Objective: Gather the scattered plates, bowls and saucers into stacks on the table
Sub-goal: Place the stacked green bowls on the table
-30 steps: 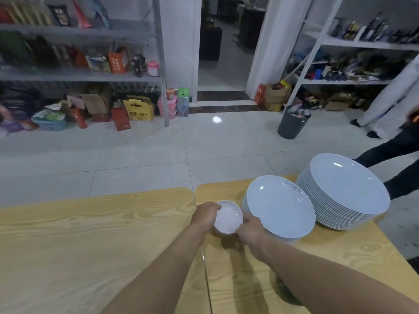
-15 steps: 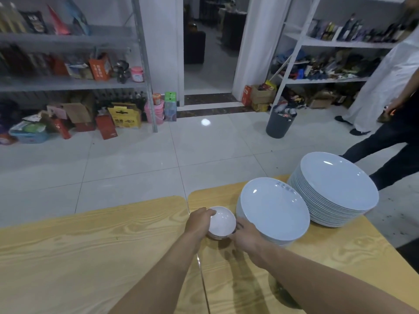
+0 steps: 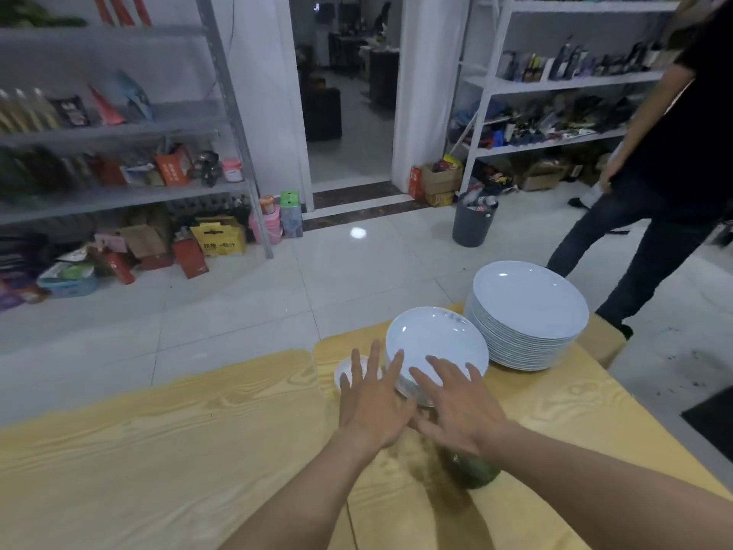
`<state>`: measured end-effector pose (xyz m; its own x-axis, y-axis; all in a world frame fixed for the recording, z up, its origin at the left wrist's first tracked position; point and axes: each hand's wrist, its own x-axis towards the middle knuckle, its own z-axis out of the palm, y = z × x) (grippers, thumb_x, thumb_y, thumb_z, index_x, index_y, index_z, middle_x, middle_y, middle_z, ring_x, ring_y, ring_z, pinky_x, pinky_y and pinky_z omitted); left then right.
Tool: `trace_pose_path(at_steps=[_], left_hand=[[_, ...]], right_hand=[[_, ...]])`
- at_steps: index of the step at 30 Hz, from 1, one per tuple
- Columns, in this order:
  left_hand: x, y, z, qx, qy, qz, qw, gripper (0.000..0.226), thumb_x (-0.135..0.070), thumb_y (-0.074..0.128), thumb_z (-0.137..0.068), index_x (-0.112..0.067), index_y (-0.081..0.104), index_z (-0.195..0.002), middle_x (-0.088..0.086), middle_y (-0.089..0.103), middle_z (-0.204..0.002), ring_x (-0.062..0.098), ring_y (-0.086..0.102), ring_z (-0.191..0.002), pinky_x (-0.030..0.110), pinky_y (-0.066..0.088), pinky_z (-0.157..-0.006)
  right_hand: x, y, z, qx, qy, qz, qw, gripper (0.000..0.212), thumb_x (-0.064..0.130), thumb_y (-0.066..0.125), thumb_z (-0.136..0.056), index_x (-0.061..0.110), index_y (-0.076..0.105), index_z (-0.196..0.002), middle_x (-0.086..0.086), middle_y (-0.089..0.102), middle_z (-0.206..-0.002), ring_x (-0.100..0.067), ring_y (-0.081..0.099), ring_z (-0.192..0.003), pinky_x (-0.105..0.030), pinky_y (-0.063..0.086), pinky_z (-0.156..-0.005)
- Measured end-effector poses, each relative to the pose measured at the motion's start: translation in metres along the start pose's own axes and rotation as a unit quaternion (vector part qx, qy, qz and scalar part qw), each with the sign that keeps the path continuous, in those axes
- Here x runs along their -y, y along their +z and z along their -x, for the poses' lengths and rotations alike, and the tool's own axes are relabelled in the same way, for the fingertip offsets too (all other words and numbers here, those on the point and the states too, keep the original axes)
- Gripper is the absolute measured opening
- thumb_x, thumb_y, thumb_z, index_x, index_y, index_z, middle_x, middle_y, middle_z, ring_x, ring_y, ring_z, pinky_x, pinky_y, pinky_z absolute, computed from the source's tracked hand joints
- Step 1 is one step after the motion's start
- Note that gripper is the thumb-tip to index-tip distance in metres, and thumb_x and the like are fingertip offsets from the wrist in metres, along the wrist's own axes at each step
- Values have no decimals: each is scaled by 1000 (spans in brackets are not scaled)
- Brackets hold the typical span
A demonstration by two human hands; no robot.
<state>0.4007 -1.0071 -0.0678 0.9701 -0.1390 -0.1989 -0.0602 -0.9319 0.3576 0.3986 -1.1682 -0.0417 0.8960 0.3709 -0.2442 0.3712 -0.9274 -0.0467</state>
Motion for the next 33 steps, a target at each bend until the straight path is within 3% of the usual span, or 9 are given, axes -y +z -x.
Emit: trace_pose_path(at_steps=[4,11,13,15,17,20,25,29,33], left_hand=[[-22,28,24,2,1,-73,997,76,-59,37,-93,-38,-4,-154,2,-20,-162,36,-14,-148,54,10,-119],[-55,85,50,59,-1,-95,994,73,-54,37,-96,-35,0,-155,4,-16,-163,36,-8,-149,54,16,-117],[-64,97,53,54,-14,-46,997,66,-52,35,-98,-32,8,-155,9,7,-163,34,14,-147,47,27,-114],[-71,108,49,44,-60,101,992,57,-46,38,-100,-27,22,-151,10,43,-146,28,44,-131,36,40,-103],[-79,121,39,50,-142,305,940,47,-38,44,-100,-26,36,-146,3,60,-127,23,58,-115,32,46,-97],[-83,138,26,40,-217,468,856,35,-27,46,-99,-34,50,-134,-2,64,-119,23,63,-106,43,53,-95],[-68,128,33,18,-244,514,822,28,-16,45,-98,-35,55,-117,-4,65,-111,24,64,-100,40,54,-86],[-30,92,47,-27,-274,531,802,30,-14,46,-96,-37,60,-108,-2,68,-100,23,61,-82,27,49,-61],[23,51,58,-76,-290,513,804,30,-11,45,-95,-39,56,-95,-6,67,-99,24,64,-90,36,57,-77]], right_hand=[[-37,23,39,35,39,14,999,83,73,30,-89,31,7,-156,-10,-2,-164,-27,4,-151,-50,16,-117],[-70,74,78,50,152,-104,982,84,72,43,-87,33,12,-154,-8,9,-163,-28,19,-147,-46,33,-112],[-72,85,77,58,189,-188,962,79,63,50,-89,31,17,-154,-8,25,-158,-28,34,-141,-42,39,-106],[-71,93,72,48,237,-347,906,70,45,58,-93,24,28,-152,-9,48,-144,-28,48,-129,-34,42,-101],[-66,98,66,22,285,-473,833,53,27,61,-94,19,44,-144,-10,59,-133,-27,55,-120,-29,42,-98],[-60,105,59,2,325,-536,779,42,12,57,-93,17,55,-134,-9,63,-126,-26,58,-111,-30,46,-96],[-39,99,55,-5,319,-555,768,41,7,56,-90,18,60,-130,-6,66,-113,-22,60,-99,-26,46,-86],[7,84,37,1,283,-566,774,37,6,56,-88,22,63,-121,-3,68,-98,-25,66,-91,-32,54,-84],[67,65,6,14,241,-584,775,35,9,55,-86,24,66,-115,-4,71,-101,-26,68,-87,-34,56,-79]])
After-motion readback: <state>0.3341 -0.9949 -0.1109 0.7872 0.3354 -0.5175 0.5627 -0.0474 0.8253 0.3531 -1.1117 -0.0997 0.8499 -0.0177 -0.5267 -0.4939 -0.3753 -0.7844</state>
